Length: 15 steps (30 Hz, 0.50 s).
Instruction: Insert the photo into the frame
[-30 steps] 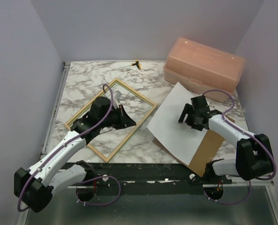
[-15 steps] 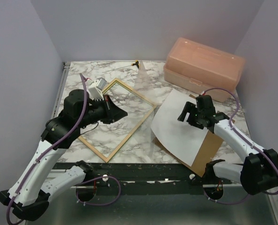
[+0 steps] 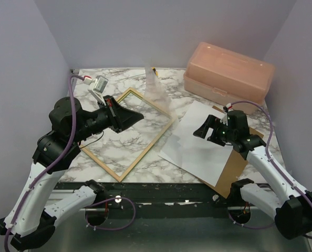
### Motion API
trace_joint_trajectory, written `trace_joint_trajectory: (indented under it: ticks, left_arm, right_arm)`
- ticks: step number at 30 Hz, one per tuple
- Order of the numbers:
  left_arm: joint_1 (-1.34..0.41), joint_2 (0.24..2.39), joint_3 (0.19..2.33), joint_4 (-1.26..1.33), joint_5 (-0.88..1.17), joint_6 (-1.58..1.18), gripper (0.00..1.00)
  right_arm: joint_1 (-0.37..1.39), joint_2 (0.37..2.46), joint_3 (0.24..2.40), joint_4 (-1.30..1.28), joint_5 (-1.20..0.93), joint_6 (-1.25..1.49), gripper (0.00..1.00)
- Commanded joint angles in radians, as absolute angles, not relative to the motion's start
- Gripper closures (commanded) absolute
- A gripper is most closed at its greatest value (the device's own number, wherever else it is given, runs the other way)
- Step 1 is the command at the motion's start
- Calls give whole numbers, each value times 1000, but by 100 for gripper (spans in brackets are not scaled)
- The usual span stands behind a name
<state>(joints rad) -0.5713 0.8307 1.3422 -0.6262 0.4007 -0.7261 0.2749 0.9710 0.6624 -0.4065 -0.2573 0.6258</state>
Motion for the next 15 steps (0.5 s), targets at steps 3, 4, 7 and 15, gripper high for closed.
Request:
trace_joint_trajectory:
  ticks: [3, 4, 7, 15]
  left_arm:
    - [-568, 865, 1416, -447, 520, -734, 100]
    - [-569, 861, 1405, -441, 514, -737, 100]
    - [-568, 831, 1317, -435, 460, -759, 100]
    - [-559, 676, 842, -353, 282, -950, 100]
  right_arm:
    - [265, 971, 659, -384, -367, 672, 5]
    - [264, 974, 658, -384, -371, 677, 5]
    - [257, 981, 655, -393, -355, 701, 5]
    - [242, 970, 573, -402, -357, 724, 5]
